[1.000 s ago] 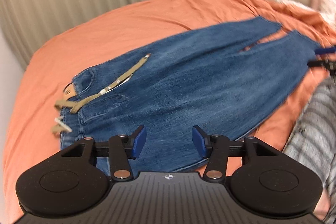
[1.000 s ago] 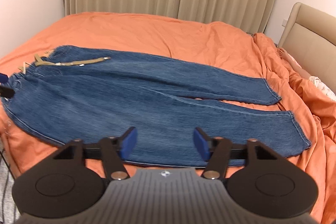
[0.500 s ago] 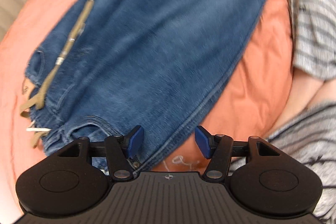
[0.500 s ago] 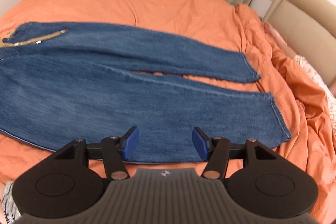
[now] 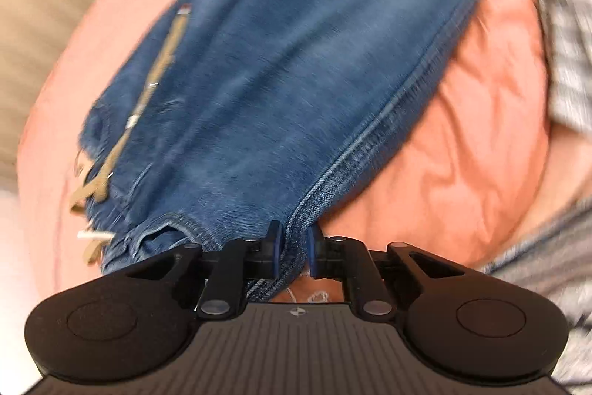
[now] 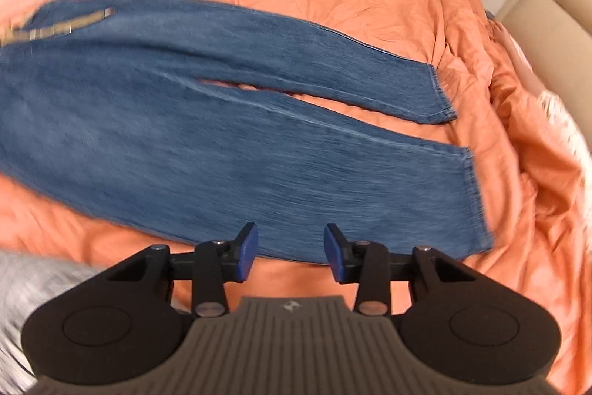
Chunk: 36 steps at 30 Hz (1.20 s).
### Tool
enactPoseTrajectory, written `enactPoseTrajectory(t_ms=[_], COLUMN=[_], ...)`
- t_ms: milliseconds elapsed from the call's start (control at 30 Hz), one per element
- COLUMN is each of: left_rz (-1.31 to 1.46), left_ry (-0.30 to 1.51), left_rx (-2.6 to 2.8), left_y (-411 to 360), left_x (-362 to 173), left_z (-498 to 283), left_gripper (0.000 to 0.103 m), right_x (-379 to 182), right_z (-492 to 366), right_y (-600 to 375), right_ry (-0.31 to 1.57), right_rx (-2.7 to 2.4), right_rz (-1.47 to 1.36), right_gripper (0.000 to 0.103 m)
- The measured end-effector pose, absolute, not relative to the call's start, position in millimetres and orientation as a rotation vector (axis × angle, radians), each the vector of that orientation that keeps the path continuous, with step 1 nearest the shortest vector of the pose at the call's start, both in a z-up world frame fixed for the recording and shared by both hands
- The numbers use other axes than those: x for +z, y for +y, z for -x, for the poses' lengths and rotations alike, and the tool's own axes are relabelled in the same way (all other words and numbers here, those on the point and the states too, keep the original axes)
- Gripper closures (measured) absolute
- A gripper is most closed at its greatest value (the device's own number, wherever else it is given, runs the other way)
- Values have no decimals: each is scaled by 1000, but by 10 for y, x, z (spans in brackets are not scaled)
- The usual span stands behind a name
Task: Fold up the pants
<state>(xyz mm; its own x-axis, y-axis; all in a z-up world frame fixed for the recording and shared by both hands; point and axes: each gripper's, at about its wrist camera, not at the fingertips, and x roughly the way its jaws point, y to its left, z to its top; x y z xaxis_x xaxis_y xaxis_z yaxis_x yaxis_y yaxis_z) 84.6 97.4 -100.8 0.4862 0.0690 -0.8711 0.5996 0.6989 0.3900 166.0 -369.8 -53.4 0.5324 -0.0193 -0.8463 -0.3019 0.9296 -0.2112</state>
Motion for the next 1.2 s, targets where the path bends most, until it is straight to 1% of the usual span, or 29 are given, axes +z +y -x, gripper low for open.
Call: enactPoseTrajectory(t_ms=[100,267,500,533,567,600,633,767,933,1100,1200], left_rz=[-667,-593,-552,-547,-542,-538,-534,-503,-511,-510,-529], left_ry=[963,898,885,884,882,878,872,843,801,777,775], left_rx=[-298,-222,-170,-165,-159,-153,-148,-117,-94,-57,-34], left_y=[1015,954,901,906,897,894,894,934,954,1022,1047], left_x=[-817,-680,-559,-562,-548,-526,-506,-381,-143,154,242], left_z=[-854,-881,-988,-1031,-1039,-1051,-1060,-1103,-1280,-1697,-2033], left_gripper=[90,91,91,91,91,92,92,92,92,92,92], right_x=[-689,-1099,-1630,-1681,-1709,-1728,-1730,-1584,-1148,-738,-577], right_z=[-1732,-1842,-1874,-1883,-1877,-1873,-1879,-1847,-1974,-2463,-2862], right_y=[-3917,-4194,-4321,-4319,-4319,-4335,-4347,-4367,-4290,-4167,-4079], right_ry=[1034,1073,1027,1009,986,967,951,852,731,668,652], right_rx=[173,154,141,138,129,116,102,48,-40,-86,-100], right_rz=[486,670,878,902,918,918,910,897,863,873,885], right_gripper=[68,69,69,73,93,100,102,103,103,103,103])
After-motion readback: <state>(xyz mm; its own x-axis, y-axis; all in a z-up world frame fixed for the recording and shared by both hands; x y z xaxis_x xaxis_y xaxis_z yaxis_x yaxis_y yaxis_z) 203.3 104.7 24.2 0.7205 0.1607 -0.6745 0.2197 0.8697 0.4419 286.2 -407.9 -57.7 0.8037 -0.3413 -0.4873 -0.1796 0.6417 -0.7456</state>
